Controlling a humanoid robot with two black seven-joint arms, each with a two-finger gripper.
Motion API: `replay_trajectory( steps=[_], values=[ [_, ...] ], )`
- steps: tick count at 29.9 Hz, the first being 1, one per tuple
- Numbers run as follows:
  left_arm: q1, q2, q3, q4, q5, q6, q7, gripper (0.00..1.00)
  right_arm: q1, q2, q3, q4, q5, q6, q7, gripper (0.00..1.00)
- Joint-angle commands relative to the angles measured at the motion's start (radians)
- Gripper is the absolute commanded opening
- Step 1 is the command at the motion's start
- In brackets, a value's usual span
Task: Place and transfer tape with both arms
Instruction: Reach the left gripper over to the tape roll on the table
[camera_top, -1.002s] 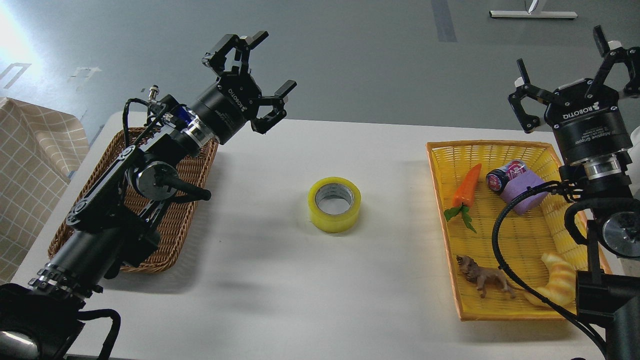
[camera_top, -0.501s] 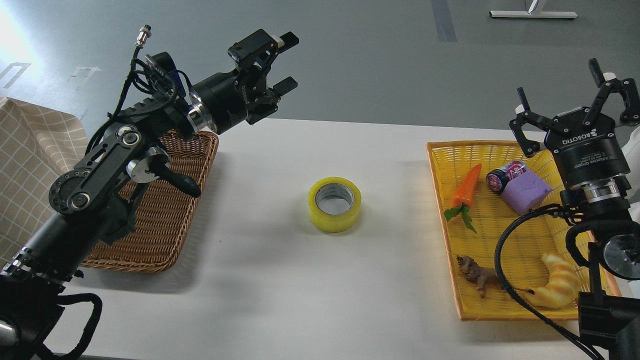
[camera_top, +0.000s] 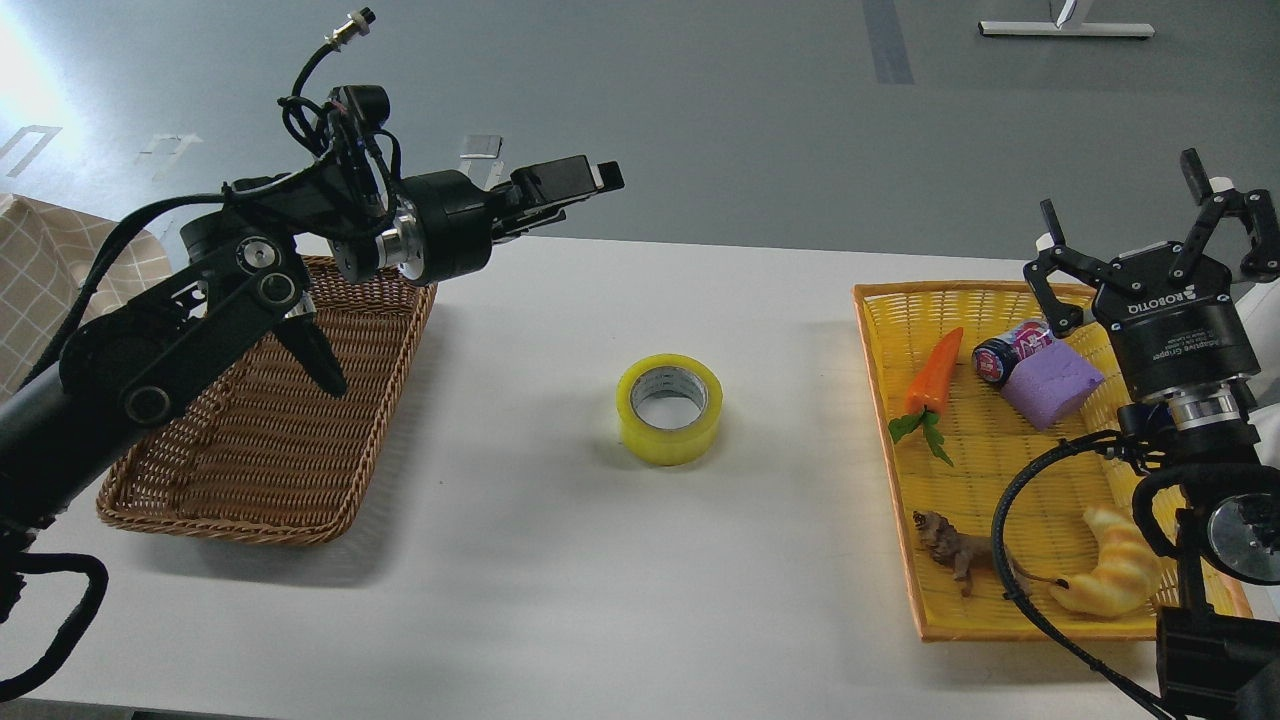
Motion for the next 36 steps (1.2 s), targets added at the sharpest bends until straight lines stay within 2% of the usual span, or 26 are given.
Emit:
replay_trajectory(
  steps=[1, 6, 10, 12, 14, 20, 32, 36],
  values=[
    [-0.017, -0.002, 0.073, -0.021, 0.134, 0.000, 0.049, 0.98, -0.011, 0.000, 0.005, -0.001, 0.001, 0.000, 0.000, 1.00],
    [-0.036, -0.016, 0.176, -0.021, 0.322, 0.000, 0.112, 0.98, -0.028, 0.000, 0.008, -0.001, 0.001, 0.000, 0.000, 1.00],
    [-0.034, -0.019, 0.182, -0.021, 0.375, 0.000, 0.143, 0.98, -0.029, 0.000, 0.008, -0.003, 0.001, 0.000, 0.000, 1.00],
    [-0.040, -0.019, 0.200, -0.019, 0.405, 0.000, 0.178, 0.98, -0.029, 0.000, 0.008, -0.003, 0.001, 0.000, 0.000, 1.00],
    [-0.057, -0.019, 0.232, -0.015, 0.422, 0.000, 0.187, 0.98, -0.031, 0.000, 0.008, -0.006, 0.001, 0.000, 0.000, 1.00],
    [-0.094, -0.034, 0.320, -0.015, 0.427, 0.000, 0.197, 0.98, -0.031, 0.000, 0.008, -0.017, 0.001, 0.000, 0.000, 1.00],
    [-0.115, -0.167, 0.329, 0.001, 0.424, 0.000, 0.206, 0.98, -0.029, 0.000, 0.008, -0.023, 0.001, 0.000, 0.000, 1.00],
    [-0.112, -0.192, 0.329, 0.047, 0.424, 0.000, 0.204, 0.98, -0.031, 0.000, 0.006, -0.023, 0.001, 0.000, 0.000, 1.00]
  ],
)
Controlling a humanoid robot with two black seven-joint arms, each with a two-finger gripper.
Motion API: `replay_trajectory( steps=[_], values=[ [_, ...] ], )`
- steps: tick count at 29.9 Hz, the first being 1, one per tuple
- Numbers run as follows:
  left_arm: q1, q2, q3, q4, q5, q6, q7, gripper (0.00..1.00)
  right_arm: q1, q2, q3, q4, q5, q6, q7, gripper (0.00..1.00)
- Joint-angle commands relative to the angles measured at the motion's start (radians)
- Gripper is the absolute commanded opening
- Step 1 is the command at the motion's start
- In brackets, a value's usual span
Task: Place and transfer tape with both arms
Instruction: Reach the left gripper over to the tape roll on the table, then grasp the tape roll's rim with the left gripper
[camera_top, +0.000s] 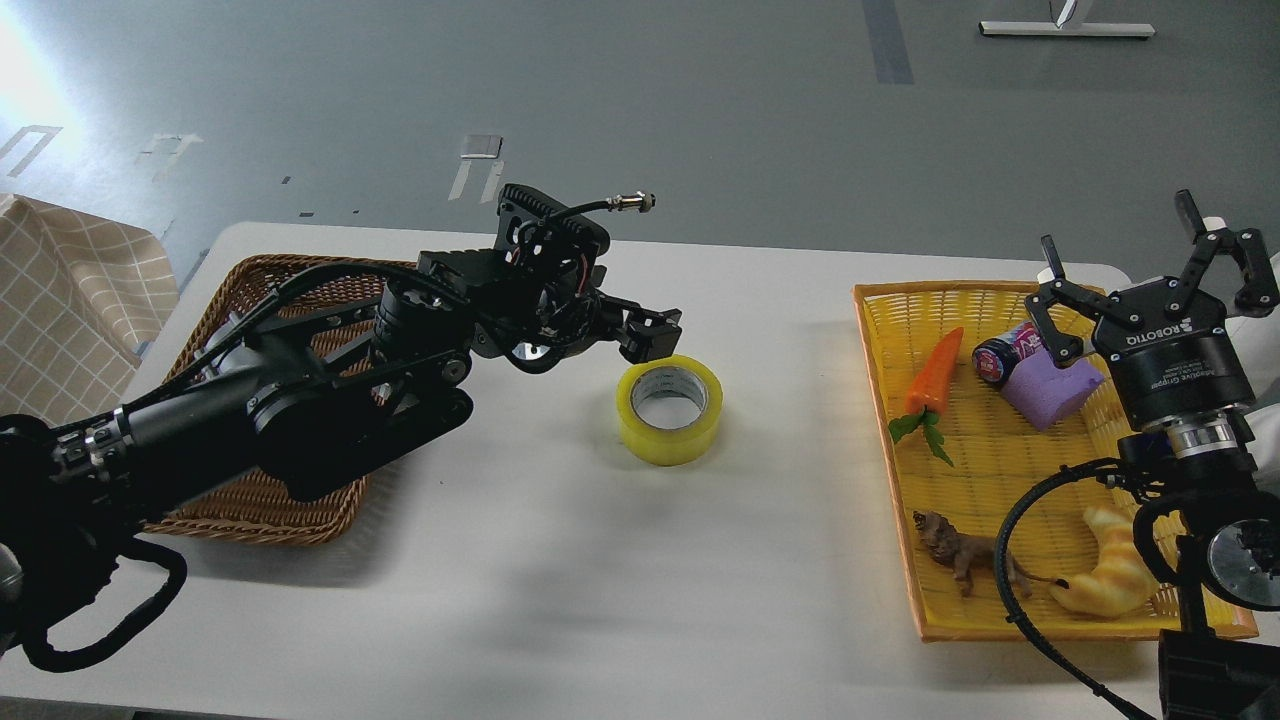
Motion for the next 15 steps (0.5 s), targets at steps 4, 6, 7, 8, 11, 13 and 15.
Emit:
replay_trajectory(
  steps=[4, 6, 7, 8, 11, 13, 15],
  values=[
    [0.008, -0.052, 0.000, 0.083, -0.003, 0.000, 0.000, 0.98, -0.001, 0.000, 0.000, 0.000, -0.002, 0.000, 0.000, 1.00],
    [0.011, -0.061, 0.000, 0.109, -0.003, 0.000, 0.000, 0.98, -0.001, 0.000, -0.002, 0.000, -0.002, 0.000, 0.000, 1.00],
    [0.012, -0.066, 0.002, 0.117, -0.003, 0.000, 0.000, 0.98, -0.001, 0.000, 0.000, 0.000, -0.002, 0.000, 0.000, 1.00],
    [0.012, -0.069, 0.002, 0.123, -0.003, 0.000, -0.001, 0.98, -0.001, 0.000, 0.000, 0.000, -0.002, 0.000, 0.000, 1.00],
    [0.014, -0.092, 0.005, 0.144, -0.005, 0.000, 0.000, 0.98, -0.001, 0.000, -0.002, -0.001, -0.002, 0.000, 0.000, 1.00],
    [0.017, -0.095, 0.005, 0.146, -0.005, 0.000, 0.000, 0.98, -0.001, 0.000, 0.000, -0.001, -0.002, 0.000, 0.000, 1.00],
    [0.028, -0.095, 0.005, 0.146, -0.005, 0.000, 0.000, 0.98, -0.001, 0.000, 0.000, -0.001, -0.002, 0.000, 0.000, 1.00]
  ],
)
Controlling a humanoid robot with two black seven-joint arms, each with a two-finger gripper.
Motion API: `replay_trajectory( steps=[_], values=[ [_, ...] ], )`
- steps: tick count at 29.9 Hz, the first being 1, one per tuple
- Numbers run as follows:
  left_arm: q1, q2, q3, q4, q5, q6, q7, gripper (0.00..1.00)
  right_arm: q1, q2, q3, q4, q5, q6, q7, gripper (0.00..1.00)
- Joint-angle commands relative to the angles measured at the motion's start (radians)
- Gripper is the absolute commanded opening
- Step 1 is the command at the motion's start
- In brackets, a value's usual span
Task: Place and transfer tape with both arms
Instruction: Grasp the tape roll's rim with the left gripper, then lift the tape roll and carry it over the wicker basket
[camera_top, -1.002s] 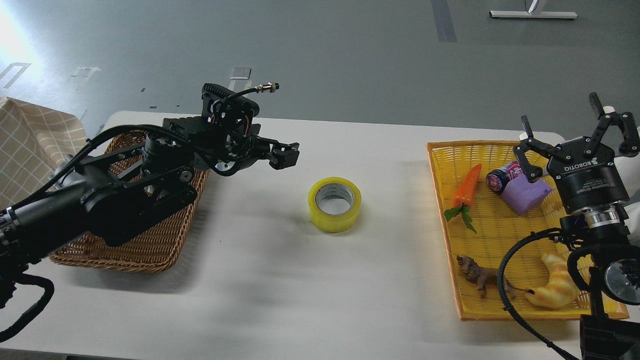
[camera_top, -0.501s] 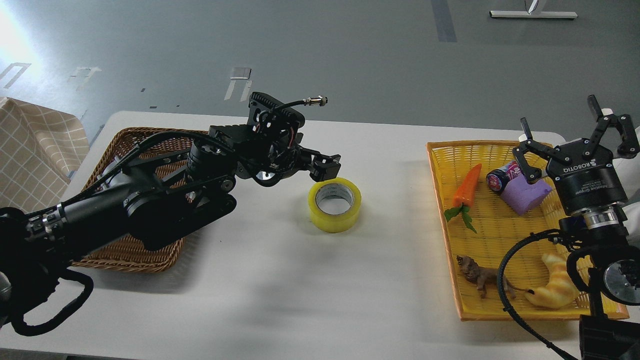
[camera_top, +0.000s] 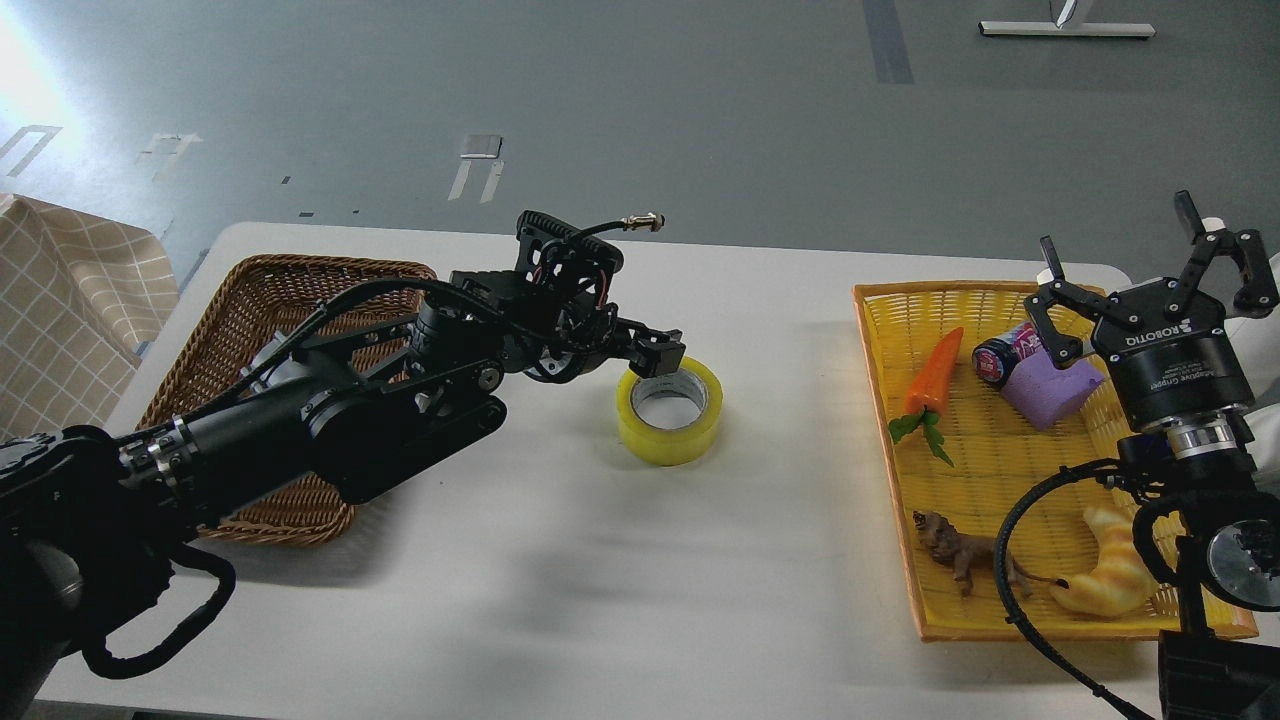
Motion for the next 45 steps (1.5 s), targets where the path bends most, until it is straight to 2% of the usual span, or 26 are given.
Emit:
replay_trajectory(
  steps=[1, 12, 22, 25, 27, 29, 31, 32, 33, 35, 36, 41, 45],
  values=[
    [0.014, -0.004, 0.002, 0.002, 0.000, 0.000, 0.001, 0.98, 0.000, 0.000, 0.001, 0.000, 0.000, 0.000, 0.000, 1.00],
    [0.057, -0.023, 0.038, 0.036, -0.002, 0.000, 0.001, 0.97, -0.003, 0.000, 0.001, 0.000, 0.000, 0.000, 0.000, 1.00],
    [0.062, -0.053, 0.038, 0.101, -0.003, 0.000, -0.001, 0.91, -0.005, 0.000, -0.001, -0.011, 0.000, 0.000, 0.000, 1.00],
    [0.062, -0.062, 0.038, 0.108, -0.005, 0.000, -0.004, 0.76, -0.006, 0.000, 0.001, -0.011, 0.000, 0.000, 0.000, 1.00],
    [0.062, -0.070, 0.038, 0.120, -0.005, 0.000, -0.004, 0.74, -0.006, 0.000, 0.001, -0.011, 0.000, 0.000, 0.000, 1.00],
    [0.062, -0.073, 0.038, 0.136, -0.005, 0.000, -0.003, 0.59, -0.006, 0.000, -0.001, -0.011, 0.000, 0.000, 0.000, 1.00],
    [0.062, -0.073, 0.038, 0.140, -0.005, 0.000, -0.004, 0.53, -0.006, 0.000, -0.001, -0.011, 0.001, 0.000, 0.000, 1.00],
    [0.060, -0.073, 0.038, 0.143, -0.003, 0.000, -0.004, 0.41, -0.006, 0.000, -0.001, -0.011, 0.000, 0.000, 0.000, 1.00],
    [0.060, -0.073, 0.038, 0.147, -0.003, 0.000, -0.004, 0.34, -0.006, 0.000, 0.001, -0.011, 0.000, 0.000, 0.000, 1.00],
    [0.059, -0.073, 0.040, 0.151, 0.000, 0.000, -0.004, 0.07, -0.006, 0.000, -0.001, -0.011, 0.000, 0.000, 0.000, 1.00],
    [0.059, -0.073, 0.040, 0.156, 0.000, 0.000, -0.007, 0.00, -0.006, 0.000, -0.001, -0.012, 0.000, 0.000, 0.000, 1.00],
    [0.051, -0.073, 0.052, 0.167, 0.001, 0.000, -0.044, 0.00, -0.006, 0.000, -0.001, -0.017, 0.000, 0.000, 0.000, 1.00],
    [0.037, -0.072, 0.064, 0.163, 0.003, 0.000, -0.044, 0.00, -0.006, 0.000, -0.001, -0.017, 0.000, 0.000, 0.000, 1.00]
  ],
)
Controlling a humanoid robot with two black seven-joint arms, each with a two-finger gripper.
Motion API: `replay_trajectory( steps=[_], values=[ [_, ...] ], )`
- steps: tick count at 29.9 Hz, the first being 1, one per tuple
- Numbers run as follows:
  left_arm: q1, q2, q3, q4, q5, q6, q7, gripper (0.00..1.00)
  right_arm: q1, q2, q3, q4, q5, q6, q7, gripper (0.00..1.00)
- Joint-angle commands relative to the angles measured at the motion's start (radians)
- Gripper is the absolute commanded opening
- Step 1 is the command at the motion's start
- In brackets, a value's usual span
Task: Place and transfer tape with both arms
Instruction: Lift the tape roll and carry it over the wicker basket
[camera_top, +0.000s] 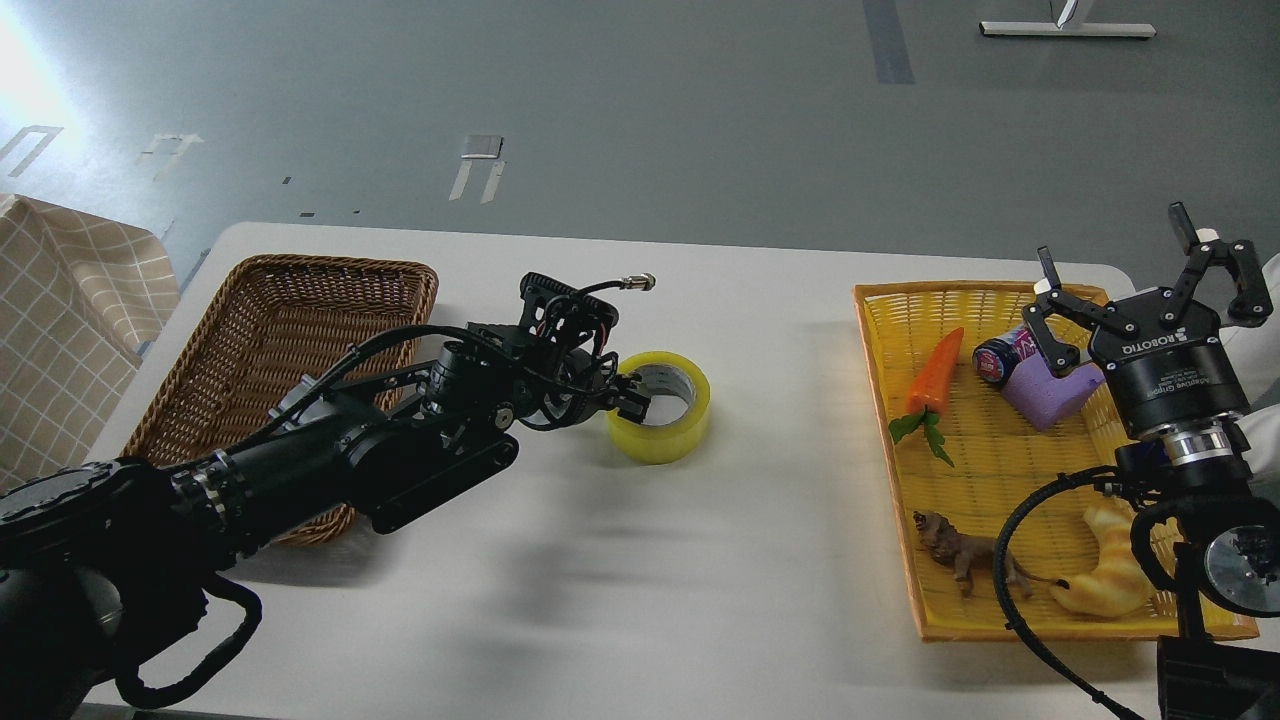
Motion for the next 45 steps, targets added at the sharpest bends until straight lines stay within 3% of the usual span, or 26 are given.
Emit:
replay_trajectory(
  steps=[1, 8, 21, 31, 45],
  values=[
    [-0.022, 0.006, 0.004, -0.012, 0.000, 0.000, -0.001, 0.00, 0.000, 0.000, 0.000, 0.000, 0.001, 0.000, 0.000, 1.00],
    [-0.104, 0.027, 0.003, -0.016, -0.012, 0.000, -0.008, 0.00, 0.000, 0.000, -0.002, 0.001, 0.001, 0.000, 0.000, 1.00],
    [-0.203, 0.236, 0.004, -0.016, -0.107, 0.000, -0.031, 0.00, 0.002, 0.000, -0.006, 0.000, 0.001, 0.000, 0.000, 1.00],
    [-0.211, 0.401, 0.004, -0.036, -0.106, 0.000, -0.054, 0.00, 0.003, 0.000, -0.014, 0.000, 0.001, 0.000, 0.002, 1.00],
    [-0.157, 0.627, 0.004, -0.070, -0.106, 0.000, -0.119, 0.00, 0.009, 0.000, -0.018, -0.012, 0.001, 0.000, 0.000, 1.00]
  ],
)
